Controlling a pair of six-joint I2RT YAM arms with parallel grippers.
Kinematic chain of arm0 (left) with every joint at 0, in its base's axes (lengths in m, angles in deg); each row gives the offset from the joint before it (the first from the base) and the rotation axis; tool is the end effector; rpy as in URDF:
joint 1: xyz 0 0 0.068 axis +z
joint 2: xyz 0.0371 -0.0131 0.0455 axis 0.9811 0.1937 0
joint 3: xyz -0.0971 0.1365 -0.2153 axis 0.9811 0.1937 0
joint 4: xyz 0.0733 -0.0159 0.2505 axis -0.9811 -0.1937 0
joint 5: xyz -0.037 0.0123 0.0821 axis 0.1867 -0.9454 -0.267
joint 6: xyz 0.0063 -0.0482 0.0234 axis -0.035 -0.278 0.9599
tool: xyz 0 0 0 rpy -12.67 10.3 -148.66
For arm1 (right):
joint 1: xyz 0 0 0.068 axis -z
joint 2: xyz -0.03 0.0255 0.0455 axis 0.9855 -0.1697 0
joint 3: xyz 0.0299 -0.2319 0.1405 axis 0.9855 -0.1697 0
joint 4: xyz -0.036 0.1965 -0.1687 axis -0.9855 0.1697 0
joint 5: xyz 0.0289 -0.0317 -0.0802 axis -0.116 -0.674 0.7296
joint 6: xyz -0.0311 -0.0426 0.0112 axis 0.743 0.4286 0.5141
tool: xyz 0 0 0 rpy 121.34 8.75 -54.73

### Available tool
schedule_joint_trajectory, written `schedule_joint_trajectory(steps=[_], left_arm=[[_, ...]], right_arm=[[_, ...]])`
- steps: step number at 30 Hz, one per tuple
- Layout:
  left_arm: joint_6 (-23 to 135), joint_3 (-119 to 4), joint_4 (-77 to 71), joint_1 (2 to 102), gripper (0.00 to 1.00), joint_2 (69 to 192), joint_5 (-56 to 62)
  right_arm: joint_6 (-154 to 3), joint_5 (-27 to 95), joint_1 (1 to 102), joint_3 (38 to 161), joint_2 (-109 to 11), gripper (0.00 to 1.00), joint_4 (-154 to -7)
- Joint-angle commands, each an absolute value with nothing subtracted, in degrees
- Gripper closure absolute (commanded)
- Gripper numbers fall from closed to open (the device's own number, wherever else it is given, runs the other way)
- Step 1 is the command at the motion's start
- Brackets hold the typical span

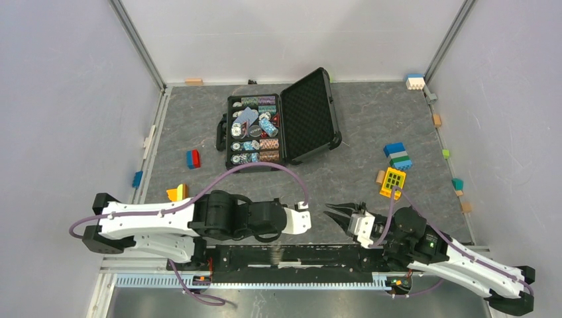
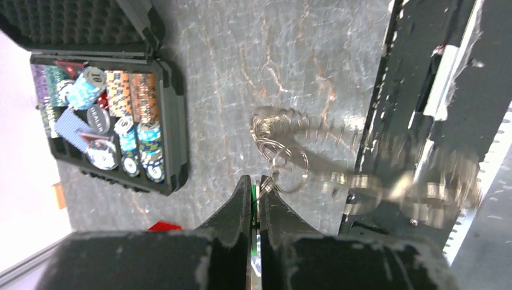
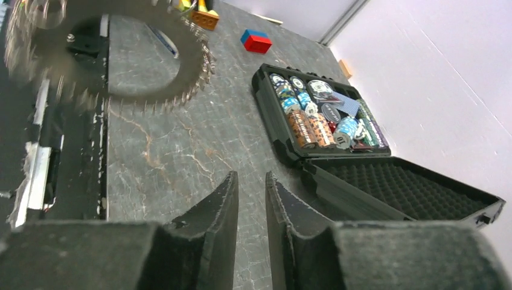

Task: Remove the keys from the keyring

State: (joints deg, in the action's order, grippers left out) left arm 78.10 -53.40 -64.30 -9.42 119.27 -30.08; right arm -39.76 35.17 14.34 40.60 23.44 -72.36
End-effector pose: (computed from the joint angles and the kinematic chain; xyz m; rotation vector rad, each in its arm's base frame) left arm 0.0213 -0.2071 0.3394 1.7165 1.7012 -0.0543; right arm 0.0384 0.0950 0.2474 -1.2391 1.0275 0.5892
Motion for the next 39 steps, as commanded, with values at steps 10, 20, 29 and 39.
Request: schedule_joint_trajectory(steps=[10,20,29,39], left_arm=[[89.7,-65.0,-75.7,-9.7,0.98,124.2,-40.5],[104.3,-66.8,-71.5,-9.7,0.98,123.9,-47.5],[114.4,-64.4,-59.6,-9.7,0.98,118.8,-46.1],[114.6,-63.2,-56.4,-9.7,0.98,116.0,-38.9]], right_arm=[[-51.3,34.6,14.4,33.8,34.4,0.60,-88.5],[-67.3,46.6,14.3,34.4,27.4,0.51,-96.5],[-71.2,45.4,14.3,38.2,14.8,0.52,-99.7],[-73.7,34.1,14.3,32.0,10.1,0.54,-125.2]])
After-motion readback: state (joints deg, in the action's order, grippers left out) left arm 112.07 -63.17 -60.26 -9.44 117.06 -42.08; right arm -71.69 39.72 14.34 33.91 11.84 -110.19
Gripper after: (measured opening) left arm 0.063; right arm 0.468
